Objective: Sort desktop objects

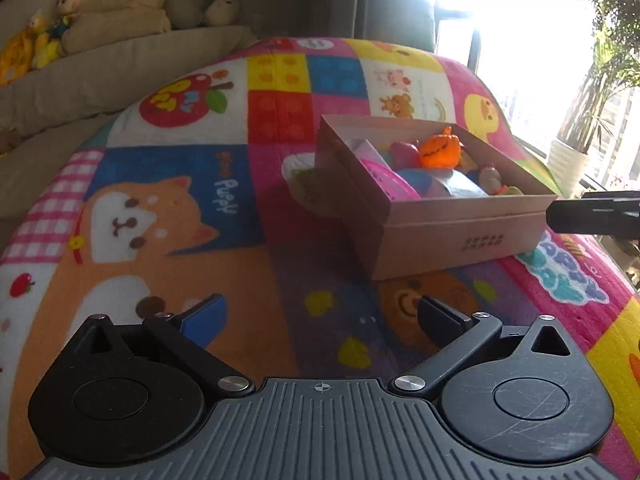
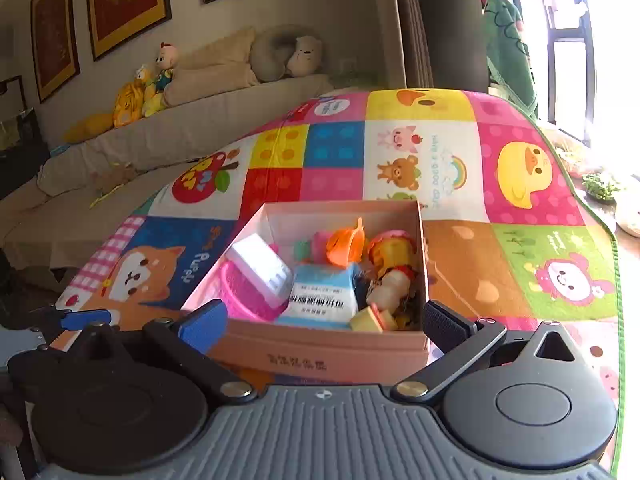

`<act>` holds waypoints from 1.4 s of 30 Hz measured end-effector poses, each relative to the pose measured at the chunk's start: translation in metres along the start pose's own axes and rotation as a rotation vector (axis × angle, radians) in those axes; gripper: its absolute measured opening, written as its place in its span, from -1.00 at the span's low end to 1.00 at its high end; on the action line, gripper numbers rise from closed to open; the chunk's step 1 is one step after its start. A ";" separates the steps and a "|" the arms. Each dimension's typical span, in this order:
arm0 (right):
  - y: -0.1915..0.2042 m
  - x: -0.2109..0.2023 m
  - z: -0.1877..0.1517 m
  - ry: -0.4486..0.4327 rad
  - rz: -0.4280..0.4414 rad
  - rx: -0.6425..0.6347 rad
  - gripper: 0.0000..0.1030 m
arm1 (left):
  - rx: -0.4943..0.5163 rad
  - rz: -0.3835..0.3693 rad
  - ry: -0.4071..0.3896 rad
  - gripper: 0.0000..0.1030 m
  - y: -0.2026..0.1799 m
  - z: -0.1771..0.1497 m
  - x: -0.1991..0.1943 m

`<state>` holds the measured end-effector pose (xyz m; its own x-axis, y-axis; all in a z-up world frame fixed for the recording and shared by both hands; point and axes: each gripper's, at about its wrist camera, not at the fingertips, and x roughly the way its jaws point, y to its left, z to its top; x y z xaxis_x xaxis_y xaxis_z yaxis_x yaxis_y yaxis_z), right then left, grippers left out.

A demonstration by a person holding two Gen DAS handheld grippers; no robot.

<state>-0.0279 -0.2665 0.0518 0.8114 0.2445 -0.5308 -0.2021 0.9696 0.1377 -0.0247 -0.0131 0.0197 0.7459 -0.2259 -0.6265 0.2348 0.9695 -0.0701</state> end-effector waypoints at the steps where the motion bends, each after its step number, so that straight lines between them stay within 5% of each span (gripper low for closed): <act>1: 0.007 -0.001 -0.013 0.021 0.000 -0.024 1.00 | -0.016 0.003 0.014 1.00 0.000 -0.005 0.004; 5: 0.027 0.017 -0.051 0.139 -0.004 -0.087 1.00 | -0.058 0.052 0.046 1.00 0.002 -0.012 0.013; 9: 0.032 0.042 -0.067 0.203 -0.090 -0.086 1.00 | 0.003 0.098 0.021 1.00 -0.007 -0.017 0.016; 22: 0.030 0.057 -0.062 0.125 -0.130 -0.074 1.00 | 0.018 0.111 0.022 1.00 -0.009 -0.016 0.018; 42: 0.028 0.057 -0.061 0.123 -0.129 -0.071 1.00 | 0.017 0.109 0.022 1.00 -0.009 -0.016 0.017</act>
<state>-0.0210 -0.2254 -0.0257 0.7611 0.1127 -0.6388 -0.1424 0.9898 0.0049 -0.0242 -0.0242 -0.0032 0.7540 -0.1168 -0.6464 0.1634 0.9865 0.0123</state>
